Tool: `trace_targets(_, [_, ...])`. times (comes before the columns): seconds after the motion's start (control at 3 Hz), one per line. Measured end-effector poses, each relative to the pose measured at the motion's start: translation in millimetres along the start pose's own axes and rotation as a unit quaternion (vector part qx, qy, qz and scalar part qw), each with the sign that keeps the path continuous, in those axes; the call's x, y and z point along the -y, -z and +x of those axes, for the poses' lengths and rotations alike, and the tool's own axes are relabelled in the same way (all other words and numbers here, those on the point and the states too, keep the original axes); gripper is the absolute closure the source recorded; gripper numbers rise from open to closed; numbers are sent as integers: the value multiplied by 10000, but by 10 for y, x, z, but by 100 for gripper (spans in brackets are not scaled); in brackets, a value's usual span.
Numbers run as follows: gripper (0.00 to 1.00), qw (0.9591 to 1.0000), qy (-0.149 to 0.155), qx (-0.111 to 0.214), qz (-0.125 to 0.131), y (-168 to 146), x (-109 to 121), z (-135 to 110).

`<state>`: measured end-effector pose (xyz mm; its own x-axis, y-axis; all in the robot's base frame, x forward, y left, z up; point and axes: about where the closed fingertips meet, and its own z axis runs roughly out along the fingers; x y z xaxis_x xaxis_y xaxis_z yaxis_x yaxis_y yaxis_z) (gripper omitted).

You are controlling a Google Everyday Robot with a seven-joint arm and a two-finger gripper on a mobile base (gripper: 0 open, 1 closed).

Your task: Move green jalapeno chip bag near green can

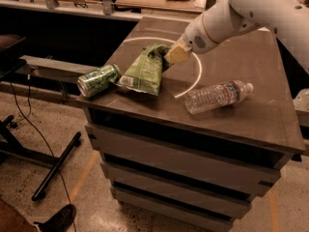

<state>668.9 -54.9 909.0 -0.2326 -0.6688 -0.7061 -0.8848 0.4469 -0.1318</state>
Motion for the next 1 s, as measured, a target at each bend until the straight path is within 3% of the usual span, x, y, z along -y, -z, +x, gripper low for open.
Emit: trace_targets(1.0, [13,10000,15,-12,-60,-66,-36,-9])
